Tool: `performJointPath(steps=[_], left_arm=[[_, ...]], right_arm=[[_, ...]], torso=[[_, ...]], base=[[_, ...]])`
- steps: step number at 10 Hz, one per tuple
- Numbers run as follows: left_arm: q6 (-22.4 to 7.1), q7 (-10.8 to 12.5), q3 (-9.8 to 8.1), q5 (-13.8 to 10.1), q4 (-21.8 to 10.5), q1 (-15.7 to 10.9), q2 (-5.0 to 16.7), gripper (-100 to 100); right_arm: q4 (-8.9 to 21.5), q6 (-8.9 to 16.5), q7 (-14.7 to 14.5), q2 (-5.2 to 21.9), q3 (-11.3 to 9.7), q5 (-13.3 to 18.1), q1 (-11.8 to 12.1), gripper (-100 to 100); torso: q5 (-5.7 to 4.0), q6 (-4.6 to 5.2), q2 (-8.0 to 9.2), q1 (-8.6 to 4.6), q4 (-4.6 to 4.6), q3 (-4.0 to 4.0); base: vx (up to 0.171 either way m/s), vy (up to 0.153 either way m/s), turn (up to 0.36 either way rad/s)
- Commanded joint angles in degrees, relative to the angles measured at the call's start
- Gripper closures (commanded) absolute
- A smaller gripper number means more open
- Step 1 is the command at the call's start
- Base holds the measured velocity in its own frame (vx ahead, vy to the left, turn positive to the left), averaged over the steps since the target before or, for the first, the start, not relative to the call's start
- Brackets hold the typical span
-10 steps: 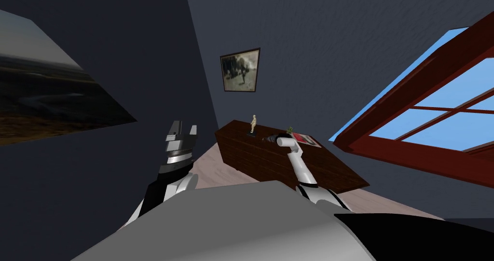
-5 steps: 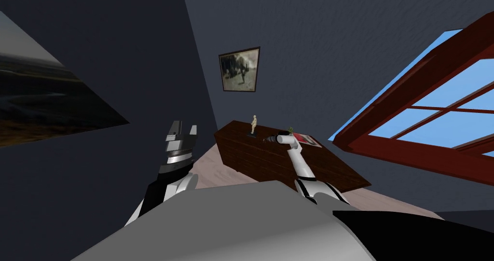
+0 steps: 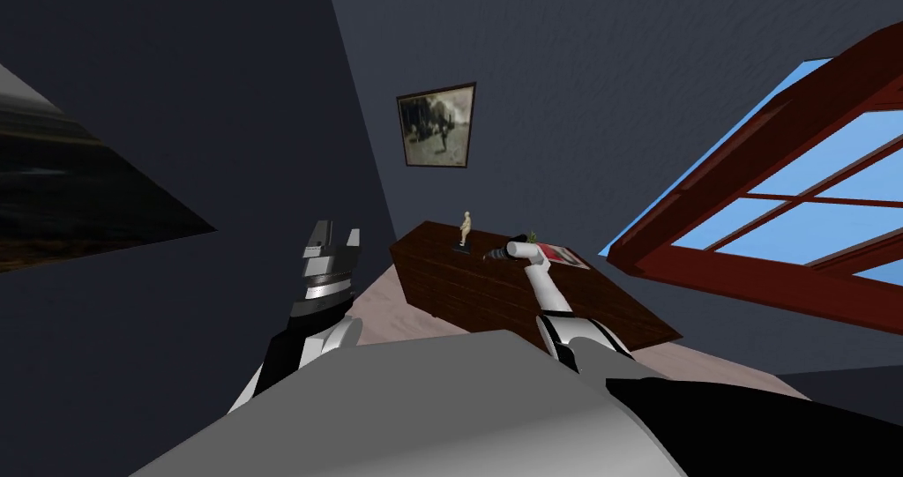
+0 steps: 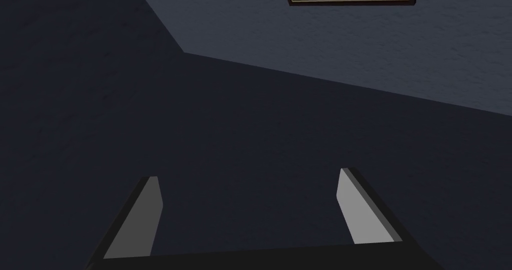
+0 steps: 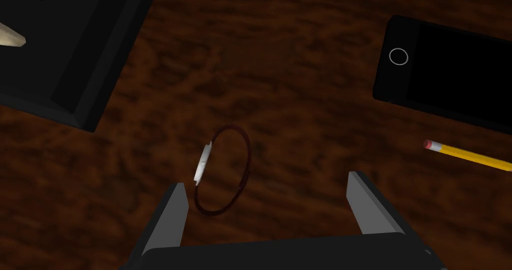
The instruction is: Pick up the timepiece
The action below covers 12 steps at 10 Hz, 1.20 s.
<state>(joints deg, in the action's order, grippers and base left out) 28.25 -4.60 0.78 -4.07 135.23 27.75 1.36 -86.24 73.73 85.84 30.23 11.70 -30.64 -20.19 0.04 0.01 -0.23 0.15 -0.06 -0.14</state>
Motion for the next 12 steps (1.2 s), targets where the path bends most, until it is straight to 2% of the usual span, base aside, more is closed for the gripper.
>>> performJointPath(steps=[1,2,3,5,6,9,12], left_arm=[[0.0,0.0,0.0,0.0,0.0,0.0,0.0,0],[0.0,0.0,0.0,0.0,0.0,0.0,0.0,0],[0.0,0.0,0.0,0.0,0.0,0.0,0.0,0],[0.0,0.0,0.0,0.0,0.0,0.0,0.0,0],[0.0,0.0,0.0,0.0,0.0,0.0,0.0,0],[0.0,0.0,0.0,0.0,0.0,0.0,0.0,0],[0.0,0.0,0.0,0.0,0.0,0.0,0.0,0]], right_arm=[[1.25,1.94,1.45,0.42,-0.01,-0.48,-0.87,-100],[3.54,4.16,3.69,1.19,-0.09,-1.32,-2.55,-100],[3.54,4.44,3.69,1.19,-0.09,-1.32,-2.55,-100],[7.36,8.22,7.52,2.56,-0.31,-2.81,-5.59,-100],[7.81,8.91,7.69,2.56,-0.31,-2.81,-5.59,-100],[13.06,14.06,12.34,4.04,-0.71,-4.52,-9.14,-100],[16.4,17.12,15.11,4.72,-1.09,-5.58,-11.29,-100]], torso=[[0.0,0.0,0.0,0.0,0.0,0.0],[0.0,-0.01,0.01,-0.04,0.0,0.0],[-0.01,0.0,0.0,-0.05,0.0,0.0],[-0.01,0.0,-0.01,-0.04,0.0,-0.01],[0.01,0.0,-0.09,0.01,-0.02,-0.05],[-0.01,0.0,-0.02,-0.05,-0.01,-0.02],[0.0,-0.01,-0.05,0.01,-0.02,-0.04]], base=[[0.053,0.045,-0.035],[0.056,0.041,-0.049],[0.049,0.035,-0.038],[0.075,0.055,-0.063],[0.058,0.049,-0.04],[0.063,0.048,-0.059],[0.067,0.061,-0.035]])
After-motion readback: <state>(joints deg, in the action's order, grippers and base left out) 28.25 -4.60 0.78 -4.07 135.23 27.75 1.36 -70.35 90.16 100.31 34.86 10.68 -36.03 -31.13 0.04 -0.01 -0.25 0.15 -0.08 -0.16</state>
